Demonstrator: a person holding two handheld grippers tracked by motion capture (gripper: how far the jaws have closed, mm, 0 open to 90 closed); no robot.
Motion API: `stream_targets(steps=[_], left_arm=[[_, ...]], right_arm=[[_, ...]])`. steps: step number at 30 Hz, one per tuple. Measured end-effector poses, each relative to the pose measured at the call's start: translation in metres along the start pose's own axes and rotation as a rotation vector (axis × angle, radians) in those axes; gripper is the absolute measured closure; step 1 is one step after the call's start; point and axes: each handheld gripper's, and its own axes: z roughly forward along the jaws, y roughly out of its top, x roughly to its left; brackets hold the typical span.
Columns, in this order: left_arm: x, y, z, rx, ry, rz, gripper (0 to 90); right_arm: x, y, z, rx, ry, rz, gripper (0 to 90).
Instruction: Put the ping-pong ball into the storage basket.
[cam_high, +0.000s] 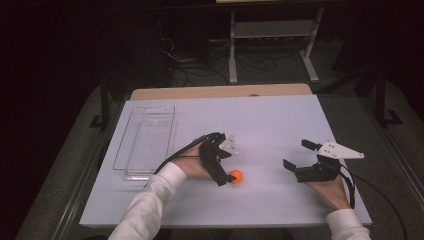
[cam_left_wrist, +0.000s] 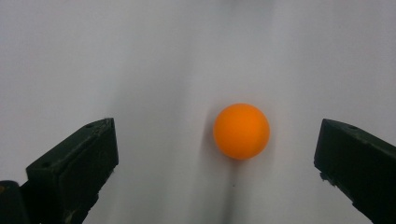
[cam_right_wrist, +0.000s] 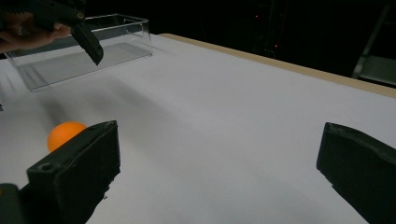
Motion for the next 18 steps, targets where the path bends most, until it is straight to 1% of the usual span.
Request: stream_targets(steps=[6, 18], left_arm=[[-0.001, -0.001, 0.007, 0.011, -0.021, -0.001, 0.0], [-0.003, 0.000, 0.017, 0.030, -0.031, 0.002, 0.0]], right_arm=[[0.000, -0.001, 0.000, 0.003, 0.000, 0.001, 0.0], [0.000, -0.001, 0.000, 0.005, 0.002, 0.001, 0.0]])
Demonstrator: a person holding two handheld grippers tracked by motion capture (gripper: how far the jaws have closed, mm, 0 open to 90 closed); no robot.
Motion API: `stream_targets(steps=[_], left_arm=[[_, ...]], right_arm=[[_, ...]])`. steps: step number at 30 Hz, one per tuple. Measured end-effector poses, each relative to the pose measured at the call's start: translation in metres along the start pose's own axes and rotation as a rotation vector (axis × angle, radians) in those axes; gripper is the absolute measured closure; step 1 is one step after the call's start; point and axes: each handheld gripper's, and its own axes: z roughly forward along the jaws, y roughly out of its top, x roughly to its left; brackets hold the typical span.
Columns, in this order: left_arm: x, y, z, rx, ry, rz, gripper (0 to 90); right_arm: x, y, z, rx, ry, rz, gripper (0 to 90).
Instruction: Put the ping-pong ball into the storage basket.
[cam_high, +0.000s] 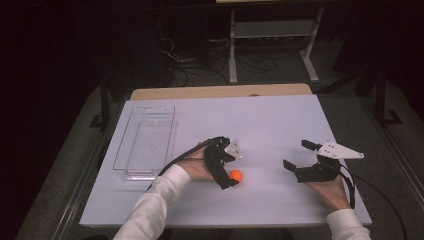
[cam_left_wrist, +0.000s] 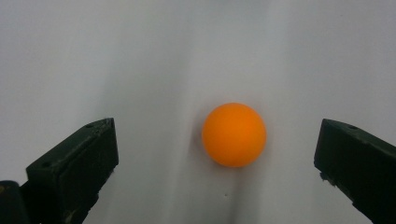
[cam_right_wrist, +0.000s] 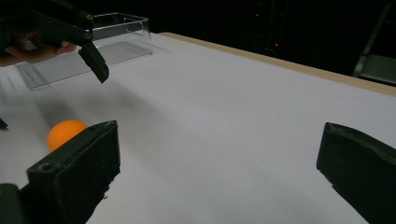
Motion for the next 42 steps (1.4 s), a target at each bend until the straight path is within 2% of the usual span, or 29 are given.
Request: stream_targets(steps=[42], left_arm=[[-0.006, 0.001, 0.029, 0.067, -0.022, 0.024, 0.4]], right_arm=[[0.000, 0.000, 0.000, 0.003, 0.003, 0.001, 0.0]])
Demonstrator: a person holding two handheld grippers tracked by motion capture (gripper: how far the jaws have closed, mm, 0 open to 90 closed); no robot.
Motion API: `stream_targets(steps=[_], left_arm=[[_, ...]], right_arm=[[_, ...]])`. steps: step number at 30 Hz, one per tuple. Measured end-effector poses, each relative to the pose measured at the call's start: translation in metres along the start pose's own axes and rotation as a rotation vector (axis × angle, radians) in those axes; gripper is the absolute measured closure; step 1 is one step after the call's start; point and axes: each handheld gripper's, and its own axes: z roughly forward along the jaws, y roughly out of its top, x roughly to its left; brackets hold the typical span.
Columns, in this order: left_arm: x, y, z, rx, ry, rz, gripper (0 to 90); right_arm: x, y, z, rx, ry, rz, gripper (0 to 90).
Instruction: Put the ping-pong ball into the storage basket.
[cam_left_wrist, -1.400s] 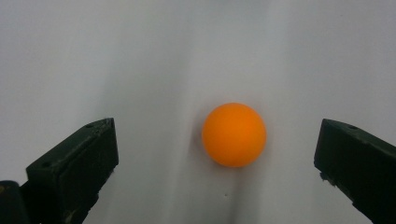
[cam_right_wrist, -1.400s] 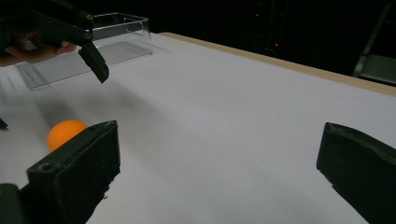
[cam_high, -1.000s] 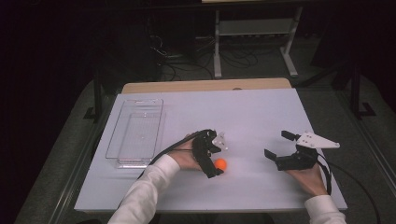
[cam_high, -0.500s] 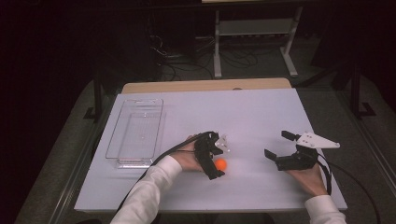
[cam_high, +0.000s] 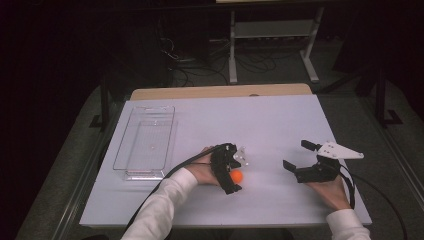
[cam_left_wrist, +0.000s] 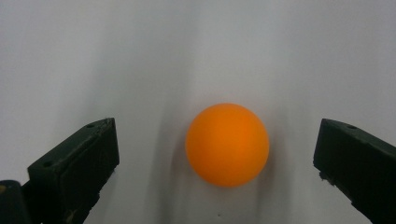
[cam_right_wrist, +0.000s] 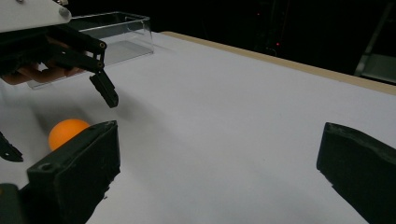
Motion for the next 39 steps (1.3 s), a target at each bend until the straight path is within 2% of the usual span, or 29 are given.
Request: stream_targets(steps=[2, 13, 17, 33, 39], left_arm=[[-0.0003, 0.0001, 0.0005, 0.001, -0.001, 0.000, 1.0], [-0.0036, 0.0006, -0.0009, 0.009, 0.004, 0.025, 18.5], [-0.0029, -0.0008, -0.0001, 0.030, 0.010, 0.017, 23.4], [-0.0025, 0.0003, -0.0010, 0.022, -0.008, 0.020, 39.8], [-0.0019, -0.0007, -0.0003, 0.042, -0.010, 0.011, 45.3]], right_arm=[[-0.0001, 0.0000, -0.0001, 0.000, 0.000, 0.000, 0.0], [0.0004, 0.0002, -0.0006, -0.003, -0.002, -0.004, 0.0], [0.0007, 0.0003, -0.0003, -0.002, -0.001, -0.004, 0.0], [0.0005, 0.0005, -0.0011, -0.007, -0.006, -0.007, 0.0], [0.0006, 0.0005, -0.0010, -0.007, -0.005, -0.007, 0.0]])
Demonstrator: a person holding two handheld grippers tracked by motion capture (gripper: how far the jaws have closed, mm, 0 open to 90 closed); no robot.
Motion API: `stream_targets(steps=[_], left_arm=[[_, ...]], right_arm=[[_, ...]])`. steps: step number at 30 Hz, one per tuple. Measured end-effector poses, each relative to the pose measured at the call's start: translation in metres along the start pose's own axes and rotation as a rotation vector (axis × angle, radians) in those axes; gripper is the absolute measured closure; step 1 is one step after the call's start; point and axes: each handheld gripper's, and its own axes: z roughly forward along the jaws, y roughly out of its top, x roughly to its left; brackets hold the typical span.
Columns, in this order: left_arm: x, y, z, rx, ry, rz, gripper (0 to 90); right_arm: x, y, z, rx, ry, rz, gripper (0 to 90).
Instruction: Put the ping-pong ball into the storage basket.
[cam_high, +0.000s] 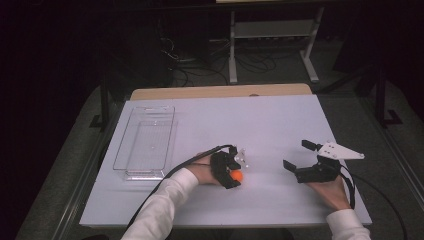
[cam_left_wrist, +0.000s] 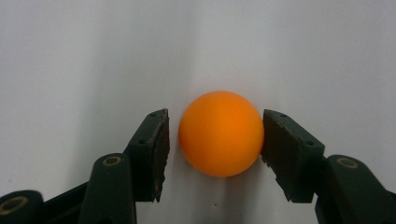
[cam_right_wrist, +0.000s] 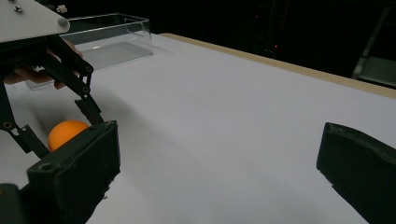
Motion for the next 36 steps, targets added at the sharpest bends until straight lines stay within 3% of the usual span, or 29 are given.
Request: stream_targets(steps=[5, 14, 20, 27, 36], left_arm=[[0.001, 0.001, 0.000, 0.002, -0.020, -0.014, 50.5], [0.000, 0.003, -0.002, 0.004, -0.027, -0.011, 51.0], [0.002, 0.002, -0.009, -0.001, -0.003, -0.018, 51.1], [0.004, 0.001, -0.017, 0.003, -0.009, -0.040, 51.1], [0.004, 0.002, -0.027, 0.002, 0.016, -0.026, 51.1]], right_arm=[[0.000, 0.000, 0.000, 0.001, 0.000, -0.002, 0.0], [0.000, 0.000, 0.000, 0.001, 0.000, -0.003, 0.0], [0.001, 0.000, 0.000, 0.004, 0.001, -0.003, 0.0], [0.000, 0.000, 0.000, 0.001, 0.000, -0.003, 0.0], [0.000, 0.000, 0.000, 0.000, 0.000, -0.002, 0.0]])
